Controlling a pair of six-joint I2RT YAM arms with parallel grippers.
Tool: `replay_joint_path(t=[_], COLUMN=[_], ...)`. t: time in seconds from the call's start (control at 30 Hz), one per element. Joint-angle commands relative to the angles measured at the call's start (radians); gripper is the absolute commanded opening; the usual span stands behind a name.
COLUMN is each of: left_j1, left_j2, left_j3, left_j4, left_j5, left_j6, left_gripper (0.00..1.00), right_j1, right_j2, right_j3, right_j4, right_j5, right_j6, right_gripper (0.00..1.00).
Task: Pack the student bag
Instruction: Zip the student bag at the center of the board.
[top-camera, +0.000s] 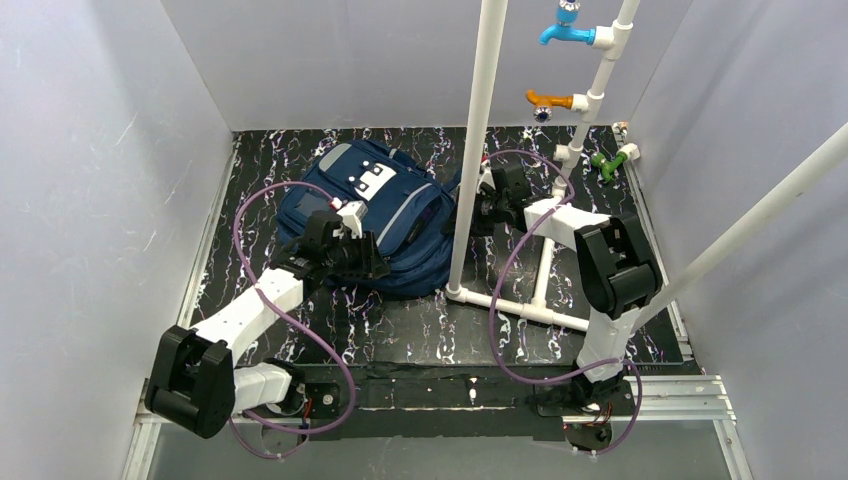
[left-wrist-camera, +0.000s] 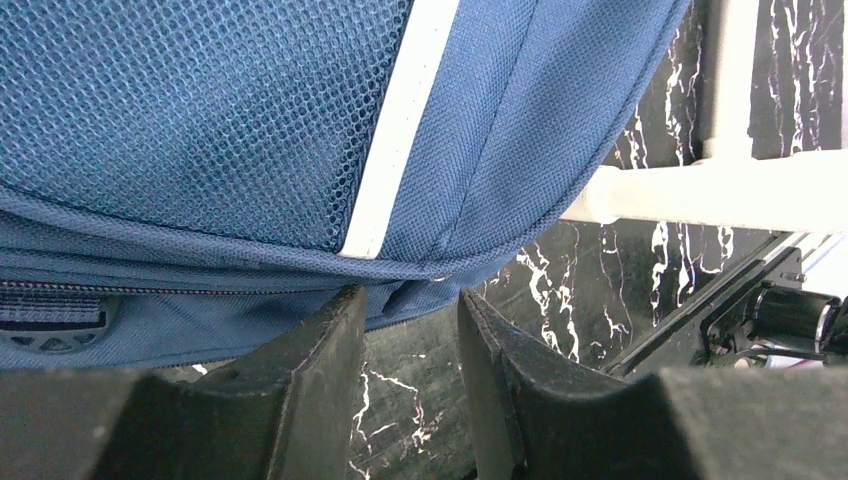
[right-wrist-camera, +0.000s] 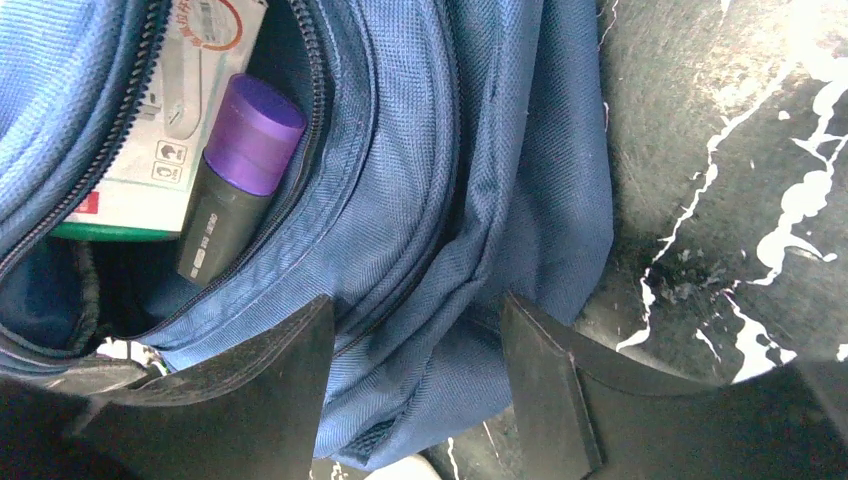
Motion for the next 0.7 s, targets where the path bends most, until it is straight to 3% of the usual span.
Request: replay_joint_path(t=[0.0, 0.23, 0.5, 0.67], left_j1=[-0.01, -0.019, -0.019, -0.039], left_j2=[-0.008, 0.047, -0.016, -0.083], left_j3=[-0.026, -0.043, -0.071, -0.079], left_j4=[0.107, 0.152, 0.17, 0.165], left_j5=[-0.008, 0.018, 0.026, 0.063], left_j6=[-0.037, -0.071, -0.157, -0.28], left_gripper=[0.37, 0.25, 0.0, 0.0], right_j1=[0.001, 0.008, 0.03, 0.047], right_j2=[0.031, 0.026, -0.004, -0.052], right_j3=[0.028, -0.043, -0.12, -0.173], right_j4=[0.095, 0.215, 0.324, 0.397], right_j5=[-0.056, -0.12, -0.134, -0.096], right_j6=[0.042, 0.128, 0.196, 0.222], right_gripper=[0.66, 0.49, 0.19, 0.04])
